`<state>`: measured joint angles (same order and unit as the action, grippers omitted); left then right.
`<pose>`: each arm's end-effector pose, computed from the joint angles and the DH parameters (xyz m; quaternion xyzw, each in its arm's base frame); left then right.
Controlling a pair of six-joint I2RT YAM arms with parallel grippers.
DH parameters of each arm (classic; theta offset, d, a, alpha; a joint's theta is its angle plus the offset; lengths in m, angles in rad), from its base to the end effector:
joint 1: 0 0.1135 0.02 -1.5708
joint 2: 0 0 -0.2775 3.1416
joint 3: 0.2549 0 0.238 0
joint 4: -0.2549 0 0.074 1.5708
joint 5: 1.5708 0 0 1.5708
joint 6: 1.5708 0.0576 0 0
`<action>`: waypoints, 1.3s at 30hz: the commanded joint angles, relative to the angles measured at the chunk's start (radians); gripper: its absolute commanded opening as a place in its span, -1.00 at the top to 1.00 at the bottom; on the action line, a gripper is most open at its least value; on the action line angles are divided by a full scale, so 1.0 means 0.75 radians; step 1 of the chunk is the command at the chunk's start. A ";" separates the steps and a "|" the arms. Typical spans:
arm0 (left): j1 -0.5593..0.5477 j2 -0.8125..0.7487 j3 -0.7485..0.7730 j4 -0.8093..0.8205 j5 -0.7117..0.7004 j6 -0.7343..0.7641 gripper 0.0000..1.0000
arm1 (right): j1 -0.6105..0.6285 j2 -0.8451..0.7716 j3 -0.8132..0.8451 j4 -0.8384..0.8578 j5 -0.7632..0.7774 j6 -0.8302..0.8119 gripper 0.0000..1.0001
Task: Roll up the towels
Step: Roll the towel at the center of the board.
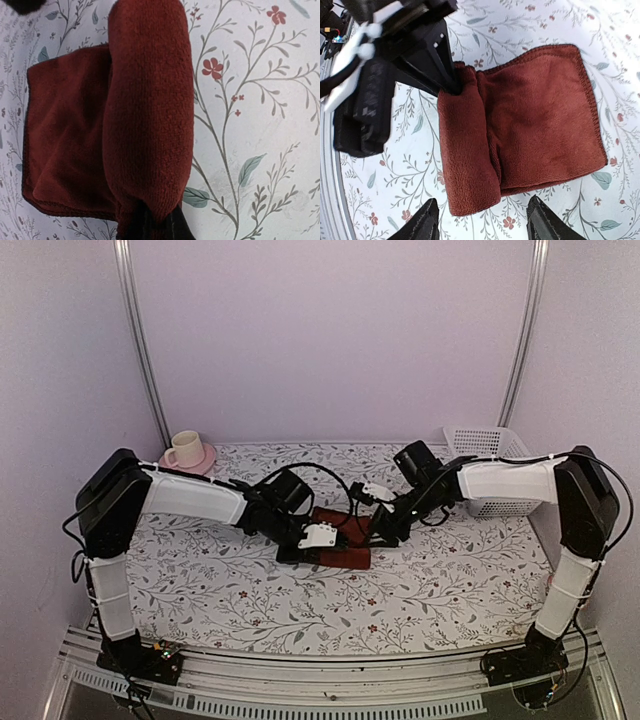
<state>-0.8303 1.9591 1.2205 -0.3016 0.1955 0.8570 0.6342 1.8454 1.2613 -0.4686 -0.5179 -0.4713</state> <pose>0.2628 -0.3041 0.1471 0.7345 0.6193 -0.0907 0.2622 0.2907 0.2493 0.1959 -0.5464 0.7608 0.2668 0.2267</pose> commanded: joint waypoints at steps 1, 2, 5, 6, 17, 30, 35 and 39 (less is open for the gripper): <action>0.032 0.120 0.070 -0.315 0.166 -0.071 1.00 | 0.007 -0.193 -0.258 0.310 0.092 -0.041 -0.23; 0.041 0.135 0.103 -0.345 0.181 -0.075 1.00 | 0.016 -0.248 -0.324 0.381 0.097 -0.063 -0.26; 0.066 0.190 0.193 -0.442 0.244 -0.088 1.00 | 0.047 -0.399 -0.543 0.621 0.126 -0.116 -0.29; 0.075 0.208 0.225 -0.475 0.264 -0.092 1.00 | 0.060 -0.440 -0.612 0.699 0.133 -0.131 -0.30; 0.156 0.398 0.504 -0.783 0.409 -0.110 0.92 | 0.290 -0.402 -0.751 1.010 0.488 -0.411 -0.34; 0.211 0.507 0.654 -0.858 0.456 -0.121 0.83 | 0.403 -0.098 -0.578 1.073 0.739 -0.548 -0.33; 0.214 0.522 0.674 -0.861 0.455 -0.123 0.82 | 0.412 -0.043 -0.546 1.068 0.753 -0.575 -0.30; 0.217 0.540 0.697 -0.872 0.457 -0.126 0.80 | 0.412 -0.006 -0.532 1.053 0.768 -0.577 -0.20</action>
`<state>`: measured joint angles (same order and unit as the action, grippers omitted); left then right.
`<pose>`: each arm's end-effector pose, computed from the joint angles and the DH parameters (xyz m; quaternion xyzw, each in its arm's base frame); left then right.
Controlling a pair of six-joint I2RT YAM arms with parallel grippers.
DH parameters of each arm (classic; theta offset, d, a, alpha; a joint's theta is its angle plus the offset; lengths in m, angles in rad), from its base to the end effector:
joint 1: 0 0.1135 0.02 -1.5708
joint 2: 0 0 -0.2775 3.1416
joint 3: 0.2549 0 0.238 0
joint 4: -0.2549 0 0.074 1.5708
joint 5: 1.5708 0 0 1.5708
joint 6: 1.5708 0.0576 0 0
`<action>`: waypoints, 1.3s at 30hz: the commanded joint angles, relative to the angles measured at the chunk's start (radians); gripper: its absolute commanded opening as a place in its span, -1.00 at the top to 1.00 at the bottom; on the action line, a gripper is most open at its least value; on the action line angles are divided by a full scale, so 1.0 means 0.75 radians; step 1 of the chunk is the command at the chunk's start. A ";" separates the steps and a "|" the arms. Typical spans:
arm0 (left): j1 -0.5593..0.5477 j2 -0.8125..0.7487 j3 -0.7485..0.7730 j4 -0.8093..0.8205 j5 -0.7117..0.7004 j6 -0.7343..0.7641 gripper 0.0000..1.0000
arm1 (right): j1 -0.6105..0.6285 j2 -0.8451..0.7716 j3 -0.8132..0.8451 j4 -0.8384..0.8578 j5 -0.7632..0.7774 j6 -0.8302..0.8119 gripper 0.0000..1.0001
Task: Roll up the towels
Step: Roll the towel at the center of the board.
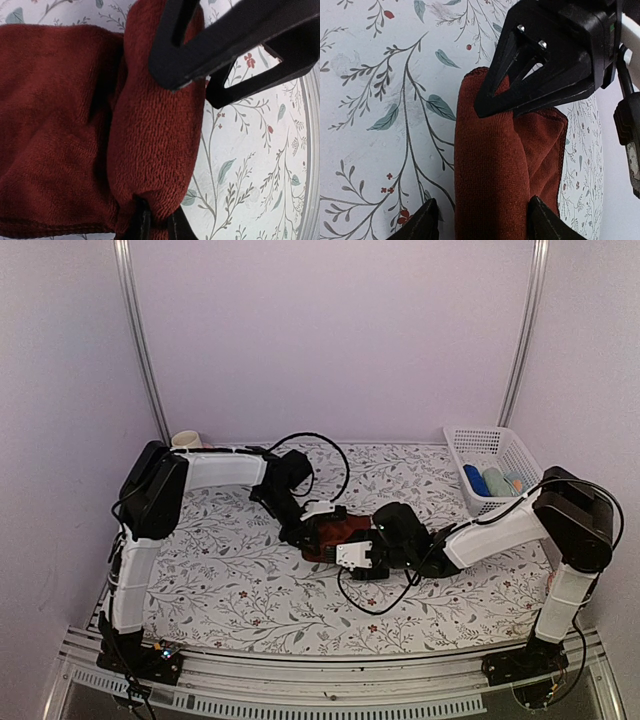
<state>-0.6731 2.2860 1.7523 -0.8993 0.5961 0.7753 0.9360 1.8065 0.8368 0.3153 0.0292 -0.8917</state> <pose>0.3297 -0.3043 0.1370 0.6470 0.7009 -0.2892 0.0807 0.2201 0.2961 0.1472 -0.7062 0.5528 -0.0033 0.4425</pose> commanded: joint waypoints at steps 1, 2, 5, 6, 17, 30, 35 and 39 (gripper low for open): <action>0.010 0.106 -0.009 -0.077 -0.077 -0.017 0.79 | 0.009 0.050 0.034 0.003 0.036 -0.011 -0.18; 0.009 0.110 -0.005 -0.081 -0.077 -0.017 0.79 | 0.010 0.053 0.032 0.003 0.035 -0.005 -0.16; 0.012 0.116 0.005 -0.088 -0.074 -0.017 0.77 | 0.010 0.070 0.032 -0.009 0.046 -0.002 -0.02; 0.012 0.116 0.011 -0.092 -0.075 -0.017 0.74 | 0.010 0.075 0.034 -0.012 0.055 0.002 0.05; 0.060 -0.084 -0.055 -0.015 -0.066 -0.019 -0.02 | -0.028 0.083 0.083 -0.155 -0.002 0.141 0.41; 0.066 -0.625 -0.742 0.807 -0.272 -0.039 -0.19 | -0.157 0.118 0.296 -0.572 -0.373 0.350 0.43; 0.019 -0.732 -0.946 1.055 -0.354 0.016 -0.20 | -0.187 0.173 0.422 -0.743 -0.508 0.394 0.43; -0.084 -0.784 -1.068 1.218 -0.478 0.068 -0.20 | -0.211 0.219 0.537 -0.867 -0.630 0.425 0.43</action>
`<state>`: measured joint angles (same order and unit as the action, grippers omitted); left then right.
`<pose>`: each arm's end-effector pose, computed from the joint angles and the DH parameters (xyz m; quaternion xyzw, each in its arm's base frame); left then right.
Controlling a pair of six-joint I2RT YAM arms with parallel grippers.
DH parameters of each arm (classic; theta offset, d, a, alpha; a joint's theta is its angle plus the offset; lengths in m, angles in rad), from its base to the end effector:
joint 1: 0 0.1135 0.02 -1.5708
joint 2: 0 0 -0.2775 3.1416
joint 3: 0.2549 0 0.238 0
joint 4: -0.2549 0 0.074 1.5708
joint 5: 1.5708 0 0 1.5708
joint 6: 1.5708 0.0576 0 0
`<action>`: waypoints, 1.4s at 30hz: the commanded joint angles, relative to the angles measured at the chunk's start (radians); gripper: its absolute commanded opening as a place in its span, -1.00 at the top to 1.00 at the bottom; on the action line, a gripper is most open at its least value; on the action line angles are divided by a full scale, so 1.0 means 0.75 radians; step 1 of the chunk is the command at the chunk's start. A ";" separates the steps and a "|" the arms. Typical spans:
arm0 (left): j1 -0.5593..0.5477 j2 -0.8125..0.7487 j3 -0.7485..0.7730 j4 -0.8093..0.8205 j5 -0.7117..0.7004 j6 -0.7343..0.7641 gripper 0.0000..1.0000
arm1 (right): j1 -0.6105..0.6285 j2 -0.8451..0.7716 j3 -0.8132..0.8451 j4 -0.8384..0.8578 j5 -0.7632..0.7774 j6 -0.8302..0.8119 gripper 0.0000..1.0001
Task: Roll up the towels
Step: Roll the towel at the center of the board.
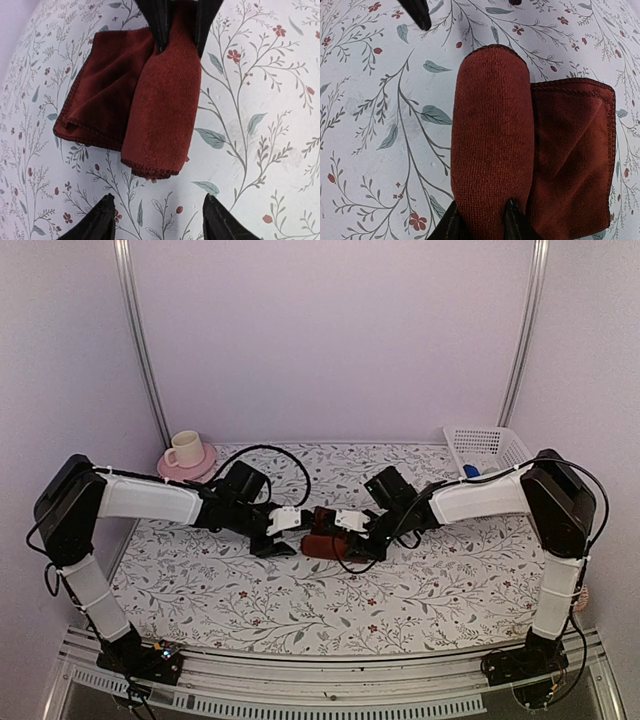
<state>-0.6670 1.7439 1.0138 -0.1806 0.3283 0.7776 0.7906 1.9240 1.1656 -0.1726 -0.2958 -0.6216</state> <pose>0.2700 -0.2362 0.1764 0.6568 0.6652 -0.1367 0.3278 0.2705 0.2972 0.1555 -0.6445 0.6843 0.1656 0.2981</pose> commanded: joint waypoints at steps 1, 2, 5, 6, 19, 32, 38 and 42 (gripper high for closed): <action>-0.117 -0.067 -0.103 0.297 -0.146 0.074 -0.20 | -0.025 0.073 0.124 -0.247 -0.239 0.070 0.43; -0.142 -0.068 -0.116 0.313 -0.171 0.084 -0.20 | -0.033 0.084 0.148 -0.280 -0.277 0.077 0.42; -0.198 -0.085 -0.172 0.389 -0.224 0.107 -0.19 | -0.056 0.114 0.202 -0.366 -0.366 0.092 0.42; -0.209 -0.089 -0.186 0.404 -0.228 0.114 -0.19 | -0.058 0.122 0.209 -0.386 -0.385 0.095 0.42; -0.312 -0.004 -0.179 0.455 -0.341 0.154 -0.18 | -0.168 0.211 0.214 -0.437 -0.560 0.233 0.41; -0.356 0.101 -0.142 0.515 -0.459 0.191 -0.14 | -0.211 0.338 0.348 -0.513 -0.566 0.236 0.39; -0.359 0.147 -0.133 0.527 -0.496 0.219 -0.14 | -0.219 0.357 0.366 -0.533 -0.550 0.229 0.39; -0.358 0.176 -0.132 0.530 -0.516 0.237 -0.10 | -0.227 0.369 0.374 -0.537 -0.554 0.223 0.39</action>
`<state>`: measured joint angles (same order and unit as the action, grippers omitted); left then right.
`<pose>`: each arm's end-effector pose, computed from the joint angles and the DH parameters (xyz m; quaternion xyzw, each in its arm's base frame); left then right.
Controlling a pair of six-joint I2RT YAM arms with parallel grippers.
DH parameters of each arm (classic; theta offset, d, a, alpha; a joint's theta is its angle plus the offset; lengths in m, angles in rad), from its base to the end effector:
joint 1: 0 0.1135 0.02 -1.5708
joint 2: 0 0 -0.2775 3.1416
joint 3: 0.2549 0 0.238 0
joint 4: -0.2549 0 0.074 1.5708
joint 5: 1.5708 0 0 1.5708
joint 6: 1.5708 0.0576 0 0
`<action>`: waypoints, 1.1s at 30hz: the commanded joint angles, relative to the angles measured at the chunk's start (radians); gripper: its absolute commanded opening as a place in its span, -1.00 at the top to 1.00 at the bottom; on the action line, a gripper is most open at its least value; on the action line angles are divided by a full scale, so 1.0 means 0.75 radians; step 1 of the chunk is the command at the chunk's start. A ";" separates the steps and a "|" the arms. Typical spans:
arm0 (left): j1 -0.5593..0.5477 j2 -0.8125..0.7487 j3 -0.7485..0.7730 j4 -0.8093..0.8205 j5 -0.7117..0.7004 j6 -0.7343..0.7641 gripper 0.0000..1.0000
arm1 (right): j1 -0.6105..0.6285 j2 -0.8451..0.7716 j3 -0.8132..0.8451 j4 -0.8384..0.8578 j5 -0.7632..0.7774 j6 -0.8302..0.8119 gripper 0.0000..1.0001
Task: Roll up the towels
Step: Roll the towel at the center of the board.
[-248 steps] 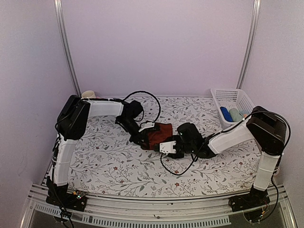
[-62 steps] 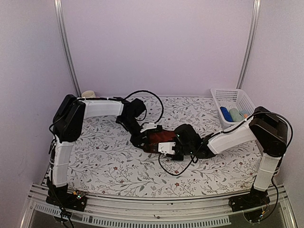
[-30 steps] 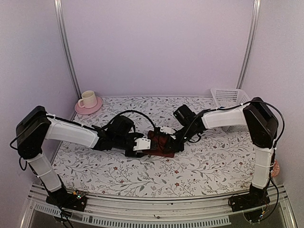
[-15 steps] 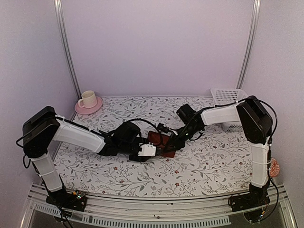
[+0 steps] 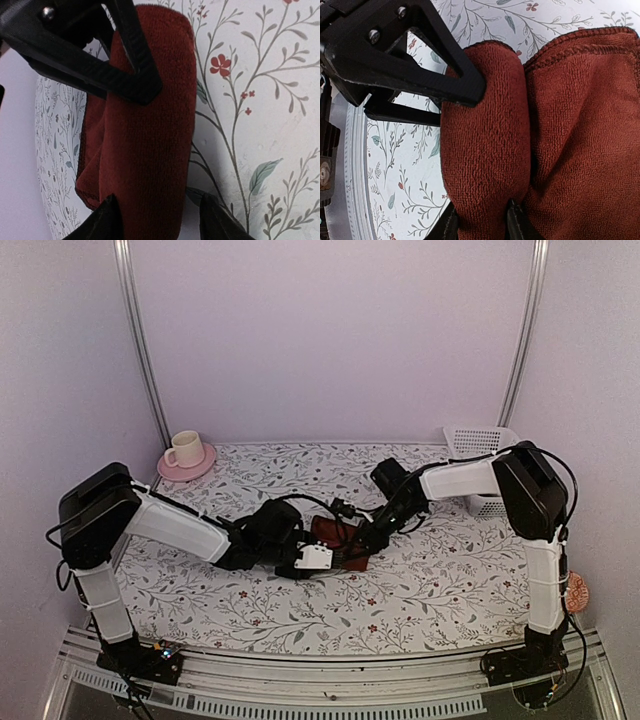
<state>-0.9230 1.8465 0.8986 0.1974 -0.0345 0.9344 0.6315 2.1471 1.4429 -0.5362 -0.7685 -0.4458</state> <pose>0.2278 -0.2977 0.1387 0.7302 0.5546 0.0181 0.3986 0.3178 0.2821 0.1336 -0.5220 0.7534 0.3823 0.1175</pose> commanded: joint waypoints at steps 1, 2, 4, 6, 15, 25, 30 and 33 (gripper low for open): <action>-0.017 0.049 0.023 0.027 -0.039 0.031 -0.07 | -0.017 0.073 0.009 -0.054 0.078 -0.011 0.39; -0.017 0.057 0.028 0.025 -0.046 0.034 -0.03 | -0.017 0.072 0.014 -0.054 0.076 -0.011 0.38; -0.017 0.077 0.043 0.010 -0.056 0.034 0.12 | -0.018 0.073 0.016 -0.053 0.079 -0.015 0.35; -0.017 0.096 0.063 -0.017 -0.065 0.032 0.31 | -0.019 0.066 0.021 -0.058 0.085 -0.018 0.31; -0.015 0.114 0.191 -0.351 -0.018 -0.026 0.84 | -0.020 -0.102 -0.020 -0.052 0.209 -0.039 -0.02; 0.000 0.130 0.389 -0.846 0.170 -0.193 0.78 | -0.020 -0.527 -0.402 0.250 0.443 0.005 -0.27; 0.031 0.222 0.540 -1.042 0.286 -0.287 0.73 | 0.044 -0.749 -0.702 0.538 0.525 -0.083 -0.37; 0.060 0.294 0.654 -1.170 0.372 -0.325 0.68 | 0.138 -0.824 -0.823 0.646 0.603 -0.186 -0.40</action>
<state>-0.9031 1.9816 1.3125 -0.4637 0.1127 0.7616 0.6556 1.5982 0.9260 -0.2321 -0.4126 -0.4877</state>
